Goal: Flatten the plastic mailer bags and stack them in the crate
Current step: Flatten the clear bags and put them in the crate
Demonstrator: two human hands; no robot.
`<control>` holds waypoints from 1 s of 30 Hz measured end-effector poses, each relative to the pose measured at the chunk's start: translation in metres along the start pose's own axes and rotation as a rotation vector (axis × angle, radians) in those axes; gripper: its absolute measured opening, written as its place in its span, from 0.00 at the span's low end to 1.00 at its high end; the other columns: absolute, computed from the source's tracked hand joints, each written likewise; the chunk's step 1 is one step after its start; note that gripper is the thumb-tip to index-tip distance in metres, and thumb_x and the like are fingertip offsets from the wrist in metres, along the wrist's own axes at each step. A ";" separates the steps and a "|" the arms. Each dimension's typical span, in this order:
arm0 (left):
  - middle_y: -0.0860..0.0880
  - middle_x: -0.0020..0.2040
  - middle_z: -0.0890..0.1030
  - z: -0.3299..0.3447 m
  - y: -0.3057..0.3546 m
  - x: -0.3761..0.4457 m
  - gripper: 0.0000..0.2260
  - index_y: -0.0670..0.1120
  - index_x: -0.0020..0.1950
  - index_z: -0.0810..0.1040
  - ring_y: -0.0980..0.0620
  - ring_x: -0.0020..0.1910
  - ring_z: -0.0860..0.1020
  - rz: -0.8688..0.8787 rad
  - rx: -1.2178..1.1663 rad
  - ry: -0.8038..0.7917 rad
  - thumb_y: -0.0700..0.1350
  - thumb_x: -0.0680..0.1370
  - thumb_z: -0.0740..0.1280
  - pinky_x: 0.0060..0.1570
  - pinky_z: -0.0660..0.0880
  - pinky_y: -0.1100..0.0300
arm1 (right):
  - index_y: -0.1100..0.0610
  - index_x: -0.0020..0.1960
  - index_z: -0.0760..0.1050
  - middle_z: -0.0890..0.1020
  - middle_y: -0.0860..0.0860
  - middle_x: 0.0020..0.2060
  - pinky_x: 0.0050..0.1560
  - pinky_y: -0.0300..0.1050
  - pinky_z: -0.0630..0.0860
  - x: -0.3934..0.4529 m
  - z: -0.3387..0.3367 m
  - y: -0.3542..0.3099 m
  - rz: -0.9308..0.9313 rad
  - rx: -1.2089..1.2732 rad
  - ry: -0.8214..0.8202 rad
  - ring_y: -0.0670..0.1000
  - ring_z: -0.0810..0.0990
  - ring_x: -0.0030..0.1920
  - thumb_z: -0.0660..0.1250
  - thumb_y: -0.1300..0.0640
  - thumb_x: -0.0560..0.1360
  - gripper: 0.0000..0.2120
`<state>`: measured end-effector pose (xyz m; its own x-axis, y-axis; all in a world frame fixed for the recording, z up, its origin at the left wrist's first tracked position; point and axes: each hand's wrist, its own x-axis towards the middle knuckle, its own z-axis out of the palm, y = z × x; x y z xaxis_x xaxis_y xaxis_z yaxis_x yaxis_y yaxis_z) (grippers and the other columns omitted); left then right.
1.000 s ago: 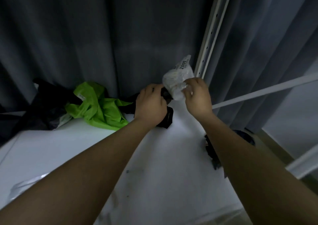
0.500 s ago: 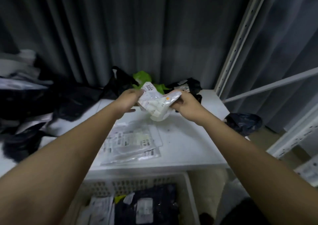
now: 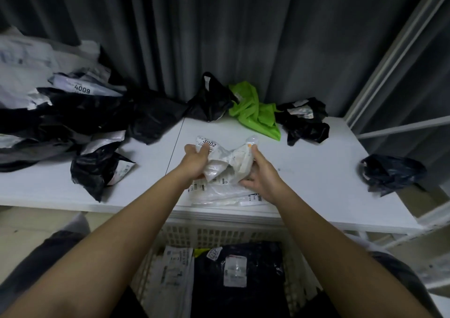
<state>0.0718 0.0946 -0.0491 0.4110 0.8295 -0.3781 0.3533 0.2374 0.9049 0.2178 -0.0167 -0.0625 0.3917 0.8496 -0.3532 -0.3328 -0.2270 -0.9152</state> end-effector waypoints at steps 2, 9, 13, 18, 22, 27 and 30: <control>0.43 0.62 0.71 -0.001 -0.006 0.006 0.28 0.46 0.72 0.56 0.43 0.60 0.74 -0.016 -0.004 -0.018 0.63 0.79 0.53 0.62 0.72 0.44 | 0.54 0.64 0.72 0.82 0.53 0.57 0.57 0.55 0.78 0.007 0.006 0.007 -0.004 -0.075 0.008 0.52 0.81 0.56 0.59 0.41 0.79 0.21; 0.48 0.62 0.71 -0.001 -0.025 0.024 0.22 0.50 0.72 0.58 0.51 0.51 0.75 0.000 -0.128 -0.096 0.58 0.82 0.52 0.56 0.74 0.51 | 0.50 0.57 0.75 0.80 0.52 0.54 0.43 0.50 0.81 0.030 0.011 0.022 -0.013 -0.125 0.162 0.54 0.81 0.53 0.60 0.42 0.79 0.15; 0.46 0.65 0.72 -0.002 -0.037 0.036 0.25 0.50 0.71 0.58 0.45 0.62 0.73 -0.008 -0.101 -0.051 0.62 0.80 0.55 0.64 0.70 0.46 | 0.51 0.60 0.73 0.79 0.52 0.56 0.57 0.58 0.78 0.041 0.012 0.026 -0.022 -0.261 0.184 0.53 0.79 0.55 0.58 0.38 0.78 0.20; 0.48 0.63 0.73 0.007 -0.040 0.034 0.21 0.50 0.70 0.59 0.49 0.59 0.73 0.063 -0.042 -0.029 0.59 0.81 0.54 0.50 0.70 0.56 | 0.53 0.66 0.72 0.78 0.53 0.59 0.56 0.50 0.74 0.045 0.009 0.026 -0.040 -0.416 0.205 0.55 0.77 0.58 0.54 0.35 0.78 0.27; 0.48 0.62 0.72 0.010 -0.043 0.032 0.18 0.51 0.68 0.62 0.48 0.61 0.73 0.116 -0.047 0.019 0.57 0.81 0.56 0.54 0.69 0.56 | 0.51 0.63 0.73 0.78 0.52 0.58 0.60 0.53 0.74 0.045 0.004 0.030 -0.003 -0.456 0.180 0.54 0.77 0.56 0.55 0.32 0.76 0.27; 0.43 0.55 0.77 0.008 -0.048 0.036 0.09 0.50 0.57 0.67 0.45 0.54 0.78 0.106 -0.071 0.090 0.53 0.81 0.60 0.51 0.75 0.51 | 0.57 0.58 0.75 0.73 0.46 0.48 0.49 0.41 0.66 0.040 0.000 0.031 -0.137 -0.466 0.242 0.48 0.72 0.50 0.58 0.45 0.81 0.17; 0.43 0.51 0.77 0.010 -0.047 0.034 0.07 0.48 0.55 0.67 0.45 0.47 0.78 0.132 -0.079 0.116 0.50 0.81 0.60 0.45 0.75 0.53 | 0.55 0.44 0.74 0.74 0.45 0.38 0.39 0.39 0.68 0.039 0.000 0.031 -0.187 -0.469 0.300 0.45 0.73 0.40 0.60 0.47 0.80 0.13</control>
<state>0.0777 0.1071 -0.1063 0.3480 0.9079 -0.2337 0.2338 0.1573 0.9595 0.2225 0.0094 -0.1042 0.6554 0.7393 -0.1548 0.1532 -0.3308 -0.9312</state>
